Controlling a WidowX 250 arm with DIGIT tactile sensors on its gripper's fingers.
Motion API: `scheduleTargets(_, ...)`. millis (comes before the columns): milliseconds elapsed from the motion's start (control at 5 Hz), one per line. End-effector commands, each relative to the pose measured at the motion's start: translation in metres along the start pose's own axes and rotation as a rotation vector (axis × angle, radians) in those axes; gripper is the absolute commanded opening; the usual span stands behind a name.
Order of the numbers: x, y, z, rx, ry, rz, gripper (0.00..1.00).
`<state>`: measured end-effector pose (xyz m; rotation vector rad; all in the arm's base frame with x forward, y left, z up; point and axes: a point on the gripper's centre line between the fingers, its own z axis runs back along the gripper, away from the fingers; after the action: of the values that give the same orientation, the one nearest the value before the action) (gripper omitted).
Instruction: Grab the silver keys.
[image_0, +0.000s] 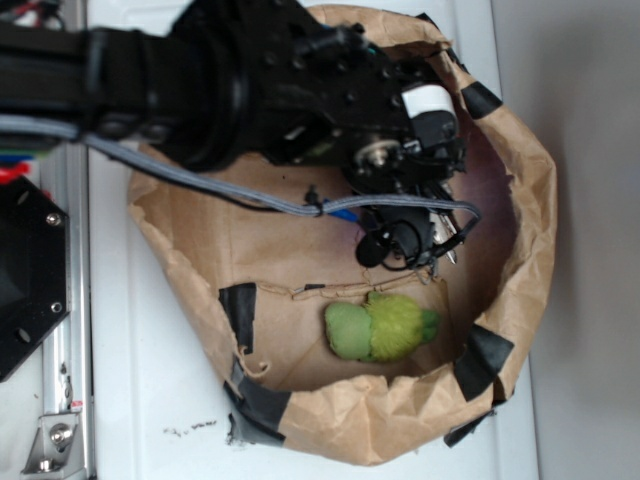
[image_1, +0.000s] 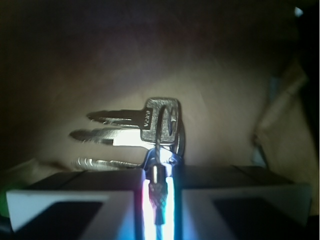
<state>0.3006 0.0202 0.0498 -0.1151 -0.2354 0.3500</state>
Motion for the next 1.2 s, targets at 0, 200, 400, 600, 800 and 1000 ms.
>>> scheduleTargets(0, -0.016, -0.021, 0.105, -0.238, -0.081, -0.154, 0.00)
scheduleTargets(200, -0.019, -0.024, 0.103, -0.209, -0.072, -0.176, 0.00)
scheduleTargets(400, -0.011, -0.024, 0.090, -0.143, -0.007, -0.113, 0.00)
scheduleTargets(600, -0.015, -0.025, 0.090, -0.137, -0.001, -0.135, 0.00)
scheduleTargets(800, -0.020, -0.026, 0.092, -0.150, 0.002, -0.168, 0.00)
scheduleTargets(1000, -0.020, -0.025, 0.092, -0.157, 0.003, -0.162, 0.00)
